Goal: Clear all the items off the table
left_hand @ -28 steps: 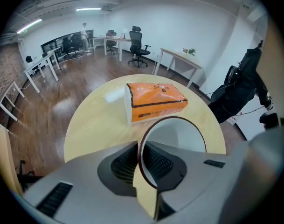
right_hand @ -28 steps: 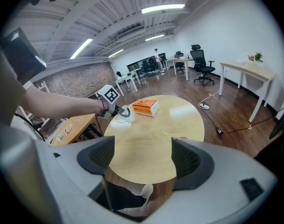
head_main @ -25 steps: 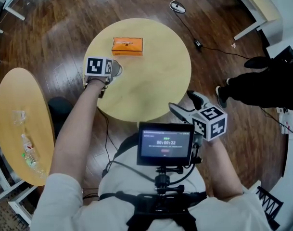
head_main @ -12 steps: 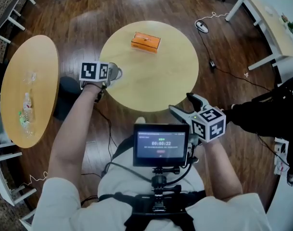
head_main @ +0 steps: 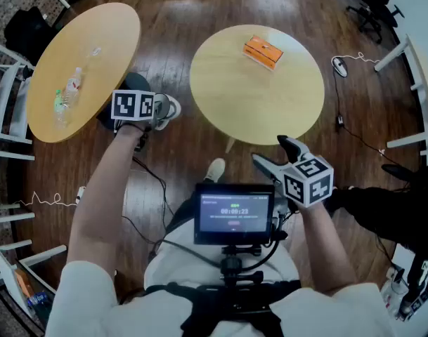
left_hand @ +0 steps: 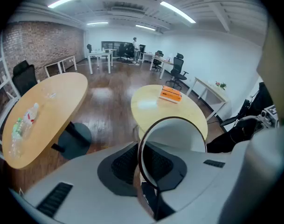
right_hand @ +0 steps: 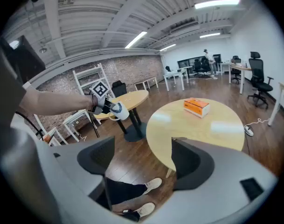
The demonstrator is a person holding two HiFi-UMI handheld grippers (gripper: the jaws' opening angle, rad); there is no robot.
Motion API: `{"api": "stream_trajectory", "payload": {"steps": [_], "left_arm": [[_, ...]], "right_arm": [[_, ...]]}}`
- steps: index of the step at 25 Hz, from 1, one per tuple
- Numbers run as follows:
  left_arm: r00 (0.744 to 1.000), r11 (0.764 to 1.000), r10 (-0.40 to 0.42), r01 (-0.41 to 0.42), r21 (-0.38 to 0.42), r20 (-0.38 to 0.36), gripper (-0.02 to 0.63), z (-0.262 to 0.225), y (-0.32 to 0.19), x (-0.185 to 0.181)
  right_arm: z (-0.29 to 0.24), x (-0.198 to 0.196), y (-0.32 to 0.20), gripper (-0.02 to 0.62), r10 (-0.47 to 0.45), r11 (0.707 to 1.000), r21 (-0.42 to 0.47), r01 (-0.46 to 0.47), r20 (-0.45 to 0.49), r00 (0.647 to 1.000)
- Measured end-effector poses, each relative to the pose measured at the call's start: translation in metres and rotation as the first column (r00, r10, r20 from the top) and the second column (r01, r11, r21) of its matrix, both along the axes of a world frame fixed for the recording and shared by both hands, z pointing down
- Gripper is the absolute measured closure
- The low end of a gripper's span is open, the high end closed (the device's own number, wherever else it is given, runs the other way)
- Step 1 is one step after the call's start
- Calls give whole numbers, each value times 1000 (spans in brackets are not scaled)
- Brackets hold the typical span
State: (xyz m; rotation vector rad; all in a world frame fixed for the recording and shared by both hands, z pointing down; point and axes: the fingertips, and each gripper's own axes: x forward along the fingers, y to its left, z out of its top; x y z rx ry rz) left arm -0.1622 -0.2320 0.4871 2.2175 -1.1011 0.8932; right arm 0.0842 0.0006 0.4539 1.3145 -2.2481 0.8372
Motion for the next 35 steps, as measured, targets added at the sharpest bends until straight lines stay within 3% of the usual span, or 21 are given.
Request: {"api": "stream_trajectory", "payload": {"steps": [4,7,13,18,24,30,35], "left_arm": [[997,997,-79,79,-13,15,581,-5,24,-48],[988,988,-153,153,-4,24,581,-8,36,-114],[963,964,-266,265,18,55,581,-11,10,-219],[945,947,-322,321,17,60,581,0,-51,-296],[937,938,-344,345,-7,52,581,18,-159,-366],[944,943,-325,328,-53,64,581,45,-261,-395],[944,940,-319,326,-97,77,581,71,-317,-405]], "right_arm": [[1,-25,-2,207,-88,996,-1,88,20,996],[2,-64,-3,207,-139,990,16,139,18,990],[9,-98,-26,207,-173,985,16,173,1,985],[14,-124,-70,207,-144,990,-13,144,-32,989],[11,-165,-127,207,-61,998,-30,60,-33,998],[3,-190,-162,207,60,997,-54,-63,-48,997],[2,-190,-167,207,136,986,-89,-143,-75,988]]}}
